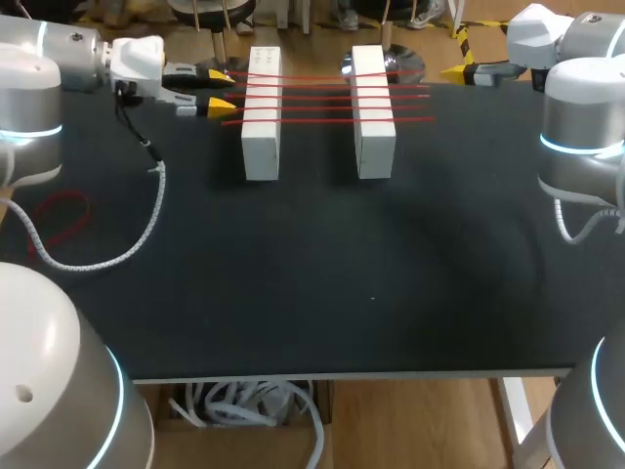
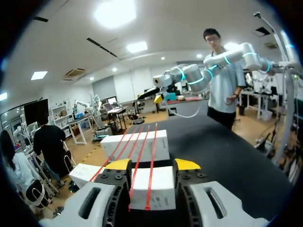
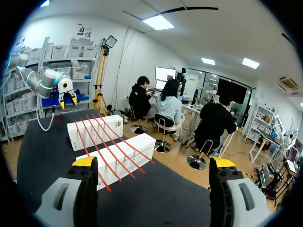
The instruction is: Grab the tape and strap the tape.
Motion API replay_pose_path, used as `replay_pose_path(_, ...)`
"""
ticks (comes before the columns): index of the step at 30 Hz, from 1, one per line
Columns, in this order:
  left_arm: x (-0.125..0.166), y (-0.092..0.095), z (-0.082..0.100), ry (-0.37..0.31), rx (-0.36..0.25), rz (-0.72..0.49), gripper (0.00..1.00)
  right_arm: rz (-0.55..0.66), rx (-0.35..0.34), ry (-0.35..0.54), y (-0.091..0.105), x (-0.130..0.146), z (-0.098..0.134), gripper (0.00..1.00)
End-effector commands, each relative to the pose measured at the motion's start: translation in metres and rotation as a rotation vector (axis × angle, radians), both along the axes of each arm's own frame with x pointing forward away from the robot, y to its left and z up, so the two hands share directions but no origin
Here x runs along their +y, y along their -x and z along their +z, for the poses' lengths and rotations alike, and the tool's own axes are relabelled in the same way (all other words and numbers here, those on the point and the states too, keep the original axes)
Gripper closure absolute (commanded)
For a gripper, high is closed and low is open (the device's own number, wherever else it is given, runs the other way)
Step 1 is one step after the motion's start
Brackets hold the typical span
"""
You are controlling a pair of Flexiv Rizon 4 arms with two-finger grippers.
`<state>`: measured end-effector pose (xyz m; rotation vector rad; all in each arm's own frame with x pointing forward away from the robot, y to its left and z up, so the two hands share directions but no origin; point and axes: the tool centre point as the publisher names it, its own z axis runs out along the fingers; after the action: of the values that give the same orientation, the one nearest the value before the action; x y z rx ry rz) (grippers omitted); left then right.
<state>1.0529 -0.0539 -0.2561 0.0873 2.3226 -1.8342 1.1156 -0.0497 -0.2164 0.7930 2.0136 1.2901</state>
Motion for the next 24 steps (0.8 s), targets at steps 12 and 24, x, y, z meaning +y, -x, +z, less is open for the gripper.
replay_pose_path(12,-0.011,0.003,-0.026,0.039,0.012,0.011,0.6,0.0,0.0,0.0,0.0,0.0,0.0,0.0)
replay_pose_path(24,-0.007,0.005,-0.045,0.065,0.024,0.015,0.61,0.0,0.0,0.0,0.0,0.0,0.0,0.0)
